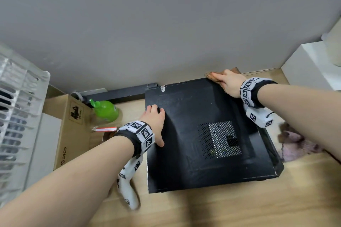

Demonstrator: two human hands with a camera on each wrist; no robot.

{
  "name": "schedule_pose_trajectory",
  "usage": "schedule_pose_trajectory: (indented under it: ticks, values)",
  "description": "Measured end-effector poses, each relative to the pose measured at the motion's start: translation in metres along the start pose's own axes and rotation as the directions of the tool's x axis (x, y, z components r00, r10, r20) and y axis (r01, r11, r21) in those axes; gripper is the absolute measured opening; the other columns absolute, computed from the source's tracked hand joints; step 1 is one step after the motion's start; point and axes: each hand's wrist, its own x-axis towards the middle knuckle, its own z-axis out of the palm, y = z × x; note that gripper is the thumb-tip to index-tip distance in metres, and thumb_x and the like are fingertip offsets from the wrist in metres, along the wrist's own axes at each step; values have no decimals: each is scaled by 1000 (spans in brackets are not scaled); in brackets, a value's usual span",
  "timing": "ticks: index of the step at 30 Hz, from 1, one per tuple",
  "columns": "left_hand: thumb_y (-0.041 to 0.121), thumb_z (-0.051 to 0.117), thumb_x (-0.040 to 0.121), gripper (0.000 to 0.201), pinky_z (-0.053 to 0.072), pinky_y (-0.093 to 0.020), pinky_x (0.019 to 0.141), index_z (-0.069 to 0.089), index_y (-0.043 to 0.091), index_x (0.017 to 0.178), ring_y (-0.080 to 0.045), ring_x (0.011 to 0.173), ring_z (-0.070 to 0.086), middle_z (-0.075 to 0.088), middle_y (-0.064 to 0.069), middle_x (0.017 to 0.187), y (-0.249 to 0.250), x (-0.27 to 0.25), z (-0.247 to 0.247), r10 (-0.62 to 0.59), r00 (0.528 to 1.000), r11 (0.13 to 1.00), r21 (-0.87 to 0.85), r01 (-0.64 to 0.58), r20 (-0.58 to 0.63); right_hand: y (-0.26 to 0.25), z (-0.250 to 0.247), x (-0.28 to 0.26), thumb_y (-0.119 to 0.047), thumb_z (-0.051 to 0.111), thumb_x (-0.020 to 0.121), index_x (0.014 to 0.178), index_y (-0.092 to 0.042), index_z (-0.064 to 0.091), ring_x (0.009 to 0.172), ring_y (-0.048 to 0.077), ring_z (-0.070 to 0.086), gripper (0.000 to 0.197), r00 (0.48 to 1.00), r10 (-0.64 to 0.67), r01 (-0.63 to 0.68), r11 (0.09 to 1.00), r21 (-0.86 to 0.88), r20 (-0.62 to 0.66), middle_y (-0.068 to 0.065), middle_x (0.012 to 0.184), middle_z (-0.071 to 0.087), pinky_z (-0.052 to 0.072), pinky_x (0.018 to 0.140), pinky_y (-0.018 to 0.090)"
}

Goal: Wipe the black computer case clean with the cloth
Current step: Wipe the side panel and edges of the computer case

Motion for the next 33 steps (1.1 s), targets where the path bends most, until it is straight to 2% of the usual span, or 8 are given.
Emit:
schedule_pose_trajectory:
  ticks: [6,9,13,16,19,22,28,33]
  values:
    - [47,89,58,121,44,-41,104,19,8,150,-31,131,37,27,-13,144,4,-8,-10,-32,999,999,14,32,33,-21,8,-48,-29,35,103,155,-30,23,95,37,59,53,997,-25,29,998,-53,75,12,120,49,47,82,37]
    - [51,89,55,123,43,-44,102,22,7,148,-31,129,38,33,-12,141,11,-9,-13,-68,997,995,70,65,44,-26,19,-81,-30,36,103,155,-33,22,103,35,59,54,982,-93,97,995,-20,166,11,127,50,48,93,43]
    - [53,89,50,119,41,-46,99,31,7,143,-30,123,46,42,-11,133,23,-8,-10,-131,991,983,135,127,24,-30,25,-122,-30,37,102,156,-35,19,128,32,49,57,952,-160,161,987,19,260,8,144,45,38,110,43]
    - [51,89,53,116,44,-45,96,29,9,144,-29,124,46,40,-11,135,21,-10,-4,-124,992,986,117,123,5,-31,30,-134,-29,35,102,155,-36,20,123,30,51,56,958,-165,157,986,54,236,8,138,48,40,108,42]
    - [49,86,59,117,43,-46,98,21,12,150,-29,131,39,33,-11,143,12,-12,2,-95,995,994,61,95,0,-33,38,-132,-29,34,102,156,-33,18,101,29,57,56,980,-95,93,995,21,178,9,126,48,49,93,41]
    - [45,86,62,119,41,-45,103,16,12,152,-31,135,34,27,-13,147,8,-12,5,-77,997,997,28,76,7,-33,37,-117,-25,39,101,155,-29,18,91,33,59,58,994,48,-47,999,-14,97,11,120,46,52,84,40]
    - [40,86,65,123,41,-45,108,8,11,155,-32,143,22,11,-16,157,1,-5,11,-49,998,999,-11,49,48,-16,17,-58,-19,43,94,143,-20,31,107,42,55,51,968,251,-251,968,-29,-4,18,128,47,46,82,38]
    - [39,85,68,125,37,-46,112,1,14,157,-32,149,10,0,-16,161,-6,-4,15,-18,998,998,-65,22,64,-9,13,-20,-15,44,89,137,-20,33,115,45,50,49,943,331,-332,943,-5,-38,19,129,45,43,88,43]
